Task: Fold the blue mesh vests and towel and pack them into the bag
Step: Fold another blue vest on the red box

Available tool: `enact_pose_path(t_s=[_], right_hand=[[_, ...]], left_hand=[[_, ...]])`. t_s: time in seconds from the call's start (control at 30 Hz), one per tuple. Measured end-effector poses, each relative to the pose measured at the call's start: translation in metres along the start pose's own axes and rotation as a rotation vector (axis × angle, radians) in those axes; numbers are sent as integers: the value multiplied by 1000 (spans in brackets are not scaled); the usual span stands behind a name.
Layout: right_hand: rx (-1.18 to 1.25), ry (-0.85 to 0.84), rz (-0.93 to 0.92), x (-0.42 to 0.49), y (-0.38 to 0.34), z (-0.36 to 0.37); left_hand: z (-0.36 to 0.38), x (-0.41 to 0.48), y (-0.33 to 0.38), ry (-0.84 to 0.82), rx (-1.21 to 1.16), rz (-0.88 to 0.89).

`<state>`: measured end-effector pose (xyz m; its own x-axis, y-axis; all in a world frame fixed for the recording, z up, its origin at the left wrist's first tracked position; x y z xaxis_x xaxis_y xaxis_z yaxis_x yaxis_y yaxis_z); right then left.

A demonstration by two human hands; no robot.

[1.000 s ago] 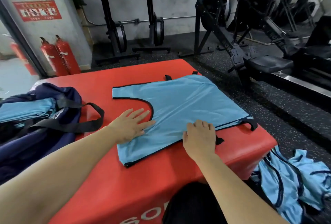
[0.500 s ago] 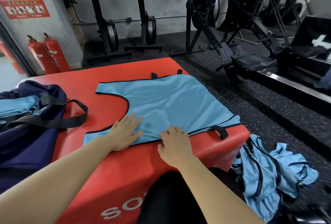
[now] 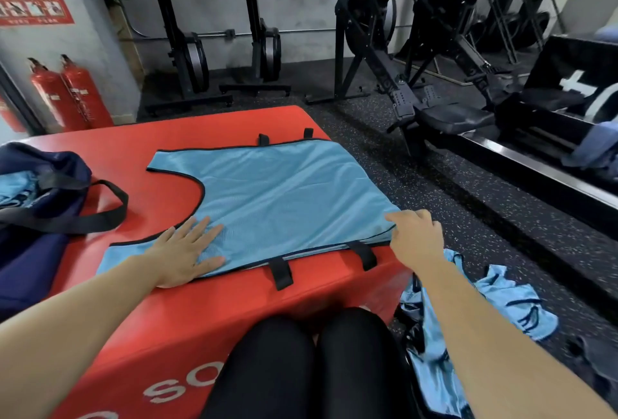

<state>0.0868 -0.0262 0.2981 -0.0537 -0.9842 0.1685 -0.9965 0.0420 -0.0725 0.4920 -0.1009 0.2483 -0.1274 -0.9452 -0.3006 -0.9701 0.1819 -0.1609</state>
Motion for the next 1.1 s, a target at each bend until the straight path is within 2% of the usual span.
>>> enact_pose_path(t_s=[0.13,0.3,0.57,0.63,0.77,1.0,1.1], right_hand=[[-165,-135,-112,7,12,11],[-242,-181,-230,20,10,13],[-344,-254,-293,31,9,4],[-336,-214,-313,31,9,-4],[-428,-28,-309,21,22,-19],[-425,-31,-241,14,44,-12],[-431,-87,-192,11,57,-11]], left_hand=[[-3,-3,-1,-24,52,4],[-7,-8,3,-47,108,-8],[-16,-13,9,-70,143,-21],[-15,-12,9,-66,143,-19],[-15,-11,8,-54,156,-23],[-17,-11,7,-72,127,-28],[-21,-11,8,-81,78,-42]])
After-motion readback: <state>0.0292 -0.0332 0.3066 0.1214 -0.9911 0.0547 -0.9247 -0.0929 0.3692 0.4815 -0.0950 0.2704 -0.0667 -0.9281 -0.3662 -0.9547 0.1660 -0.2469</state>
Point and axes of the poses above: each hand's wrist, its own x-axis towards the middle knuckle, its own z-axis out of the palm, y = z × x, the point moved 8 cm from there along x, towards the middle knuckle, and after that the axes turned 14 degrees about -z, right-handed, at the moved point
